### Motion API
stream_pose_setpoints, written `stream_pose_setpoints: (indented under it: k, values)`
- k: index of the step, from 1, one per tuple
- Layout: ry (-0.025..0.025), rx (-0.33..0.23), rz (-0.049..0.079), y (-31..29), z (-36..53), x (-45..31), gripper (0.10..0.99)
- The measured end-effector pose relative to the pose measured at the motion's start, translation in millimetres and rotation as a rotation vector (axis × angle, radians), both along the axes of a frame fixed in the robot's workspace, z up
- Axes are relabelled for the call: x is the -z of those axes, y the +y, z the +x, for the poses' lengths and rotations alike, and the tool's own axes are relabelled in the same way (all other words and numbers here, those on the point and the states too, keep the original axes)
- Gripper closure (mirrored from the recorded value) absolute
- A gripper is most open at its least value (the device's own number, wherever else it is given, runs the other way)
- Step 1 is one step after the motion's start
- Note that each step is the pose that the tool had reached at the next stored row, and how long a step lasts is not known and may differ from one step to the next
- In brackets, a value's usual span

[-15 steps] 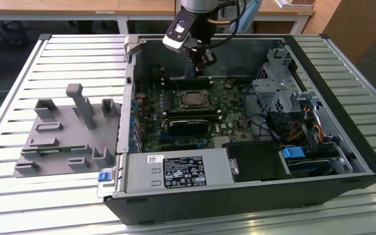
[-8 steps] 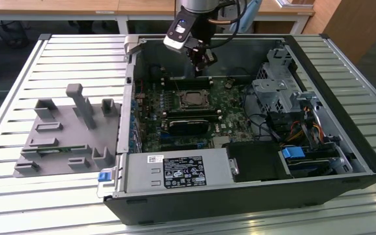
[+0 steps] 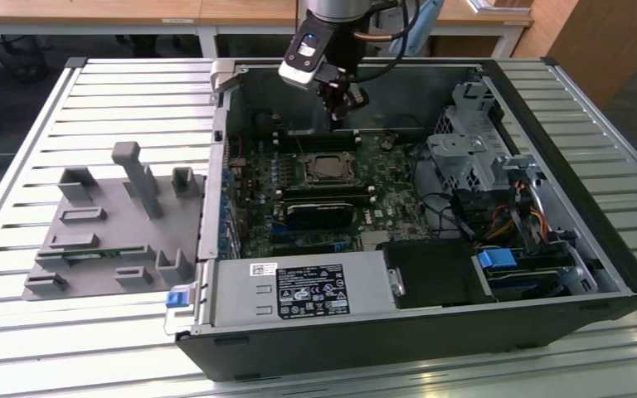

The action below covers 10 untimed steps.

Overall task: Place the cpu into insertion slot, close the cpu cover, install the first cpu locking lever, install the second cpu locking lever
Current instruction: 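Install the first cpu locking lever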

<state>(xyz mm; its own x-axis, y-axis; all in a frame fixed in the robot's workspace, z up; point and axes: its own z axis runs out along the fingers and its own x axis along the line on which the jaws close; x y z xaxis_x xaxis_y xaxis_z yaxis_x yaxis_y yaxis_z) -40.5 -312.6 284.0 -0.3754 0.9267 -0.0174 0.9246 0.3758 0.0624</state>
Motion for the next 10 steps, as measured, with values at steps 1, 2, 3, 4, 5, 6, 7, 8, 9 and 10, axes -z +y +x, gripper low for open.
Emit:
stream_pose_setpoints:
  k: [1,2,3,4,5,6,7,8,9,10]
  values:
    - [0.0000,-0.003,0.000,0.0,0.0,0.0,0.980]
    - [0.0001,-0.006,0.000,0.0,0.0,0.0,0.980]
    - [0.0000,-0.009,0.000,0.0,0.0,0.0,0.980]
    - [0.0001,-0.012,0.000,0.0,0.0,0.0,0.980]
    - [0.0000,-0.015,0.000,0.0,0.0,0.0,0.980]
    - [0.0000,-0.018,0.000,0.0,0.0,0.0,0.980]
    - [0.0000,-0.021,0.000,0.0,0.0,0.0,0.980]
    - [0.0000,-0.024,0.000,0.0,0.0,0.0,0.980]
    - [0.0000,-0.028,0.000,0.0,0.0,0.0,0.980]
    - [0.0000,-0.031,0.000,0.0,0.0,0.0,0.980]
